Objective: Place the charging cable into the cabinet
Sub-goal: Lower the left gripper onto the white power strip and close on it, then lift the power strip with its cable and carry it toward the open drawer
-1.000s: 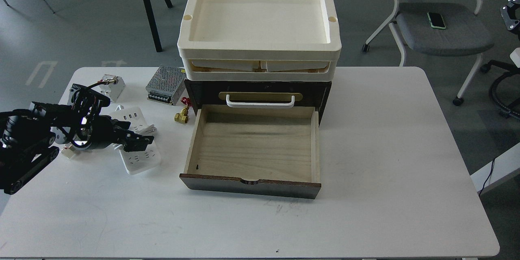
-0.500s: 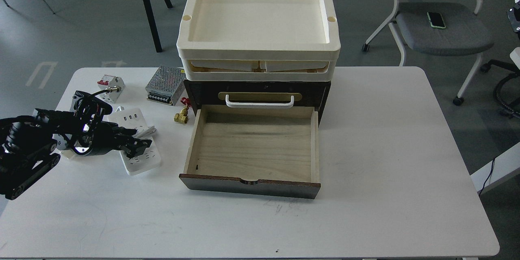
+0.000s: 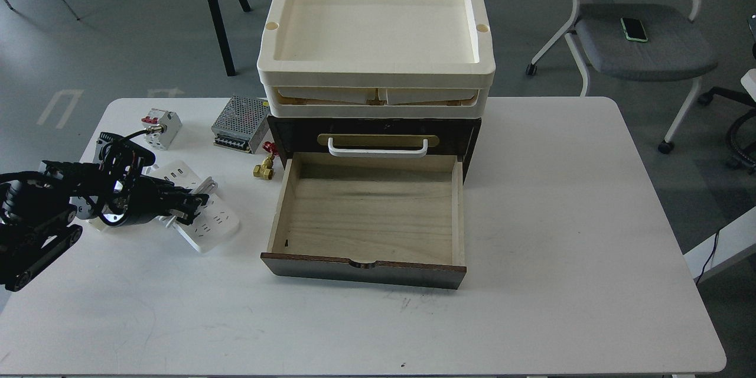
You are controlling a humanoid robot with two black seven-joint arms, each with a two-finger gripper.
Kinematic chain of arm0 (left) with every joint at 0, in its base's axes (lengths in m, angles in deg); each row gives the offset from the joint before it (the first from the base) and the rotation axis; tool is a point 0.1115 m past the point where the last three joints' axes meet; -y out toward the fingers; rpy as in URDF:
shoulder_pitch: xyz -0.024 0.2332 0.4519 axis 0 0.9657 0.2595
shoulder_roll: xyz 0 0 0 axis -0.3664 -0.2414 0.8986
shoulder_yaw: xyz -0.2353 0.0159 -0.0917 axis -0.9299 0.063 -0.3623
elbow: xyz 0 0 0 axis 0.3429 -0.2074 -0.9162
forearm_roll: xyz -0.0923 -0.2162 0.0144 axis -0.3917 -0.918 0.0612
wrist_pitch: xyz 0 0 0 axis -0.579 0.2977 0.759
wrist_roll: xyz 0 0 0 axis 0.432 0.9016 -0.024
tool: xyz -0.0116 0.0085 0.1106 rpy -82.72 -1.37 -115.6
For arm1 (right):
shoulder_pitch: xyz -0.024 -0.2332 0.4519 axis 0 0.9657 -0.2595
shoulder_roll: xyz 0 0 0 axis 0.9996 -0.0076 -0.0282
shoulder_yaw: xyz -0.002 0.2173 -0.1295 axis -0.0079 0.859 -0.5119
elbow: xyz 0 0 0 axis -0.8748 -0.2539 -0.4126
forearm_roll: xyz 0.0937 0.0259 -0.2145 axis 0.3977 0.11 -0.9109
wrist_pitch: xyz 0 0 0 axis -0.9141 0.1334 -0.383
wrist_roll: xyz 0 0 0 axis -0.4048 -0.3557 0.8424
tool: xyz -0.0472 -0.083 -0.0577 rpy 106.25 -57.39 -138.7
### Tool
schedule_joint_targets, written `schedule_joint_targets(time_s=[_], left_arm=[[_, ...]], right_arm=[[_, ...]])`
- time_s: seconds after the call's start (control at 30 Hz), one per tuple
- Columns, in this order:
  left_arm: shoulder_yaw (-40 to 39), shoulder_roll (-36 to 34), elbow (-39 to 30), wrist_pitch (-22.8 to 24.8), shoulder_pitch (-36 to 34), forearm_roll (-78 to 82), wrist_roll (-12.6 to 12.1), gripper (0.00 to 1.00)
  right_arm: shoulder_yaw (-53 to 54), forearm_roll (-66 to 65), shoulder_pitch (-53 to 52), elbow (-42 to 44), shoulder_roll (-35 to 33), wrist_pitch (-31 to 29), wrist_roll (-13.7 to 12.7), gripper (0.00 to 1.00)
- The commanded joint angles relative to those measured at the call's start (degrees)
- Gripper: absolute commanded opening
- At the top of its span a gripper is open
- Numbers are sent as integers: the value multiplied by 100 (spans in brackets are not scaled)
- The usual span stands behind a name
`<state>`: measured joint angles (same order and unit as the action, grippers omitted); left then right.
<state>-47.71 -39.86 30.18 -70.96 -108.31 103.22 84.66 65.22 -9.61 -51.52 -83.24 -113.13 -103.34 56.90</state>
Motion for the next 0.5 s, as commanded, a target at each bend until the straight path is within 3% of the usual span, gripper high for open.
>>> schedule_joint_targets(time_s=[0.0,0.13,0.3,0.47], left_arm=[[-17,-9,-90,-4,-62,-160,1,0],[-43,-272,-459,294,-211,-958,1,0],[-122,-1246,-1591,1112,-397,-2153,1,0],[-131,-2196,-2786,1219,-379,-3085,1,0]], right_arm=[[-1,10,10,93,-40,0,0,100],[-1,10,19,146,-40,0,0,100],[-1,18,36,146,-49,0,0,100],[8,19,36,155,-49,0,0,100]])
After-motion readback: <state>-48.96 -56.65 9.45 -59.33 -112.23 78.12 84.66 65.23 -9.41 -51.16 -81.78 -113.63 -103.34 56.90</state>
